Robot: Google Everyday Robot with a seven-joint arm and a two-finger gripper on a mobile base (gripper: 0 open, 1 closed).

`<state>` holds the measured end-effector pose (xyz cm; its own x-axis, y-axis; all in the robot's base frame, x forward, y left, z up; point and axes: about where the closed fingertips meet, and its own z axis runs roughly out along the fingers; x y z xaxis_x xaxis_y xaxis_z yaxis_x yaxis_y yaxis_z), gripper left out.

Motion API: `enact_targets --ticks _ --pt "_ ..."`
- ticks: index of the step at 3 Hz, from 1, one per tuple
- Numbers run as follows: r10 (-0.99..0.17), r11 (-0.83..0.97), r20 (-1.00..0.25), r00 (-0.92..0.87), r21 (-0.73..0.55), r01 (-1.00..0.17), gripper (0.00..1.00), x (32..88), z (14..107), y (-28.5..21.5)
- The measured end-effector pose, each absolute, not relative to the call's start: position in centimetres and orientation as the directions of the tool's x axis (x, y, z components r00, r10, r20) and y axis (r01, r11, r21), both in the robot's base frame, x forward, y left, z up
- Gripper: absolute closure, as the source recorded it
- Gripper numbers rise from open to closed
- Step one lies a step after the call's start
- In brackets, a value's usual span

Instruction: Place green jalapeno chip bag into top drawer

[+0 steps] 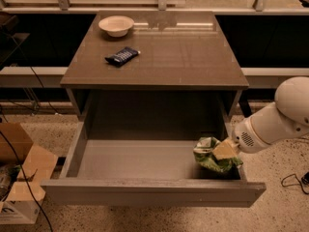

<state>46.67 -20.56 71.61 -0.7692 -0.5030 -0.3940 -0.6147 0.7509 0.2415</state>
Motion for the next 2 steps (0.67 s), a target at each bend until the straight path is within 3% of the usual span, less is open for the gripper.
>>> enact_targets --ticks 2 --pt "-0.499 0.753 -0.395 -0.771 0.242 -0.612 0.05 46.76 71.51 -20.42"
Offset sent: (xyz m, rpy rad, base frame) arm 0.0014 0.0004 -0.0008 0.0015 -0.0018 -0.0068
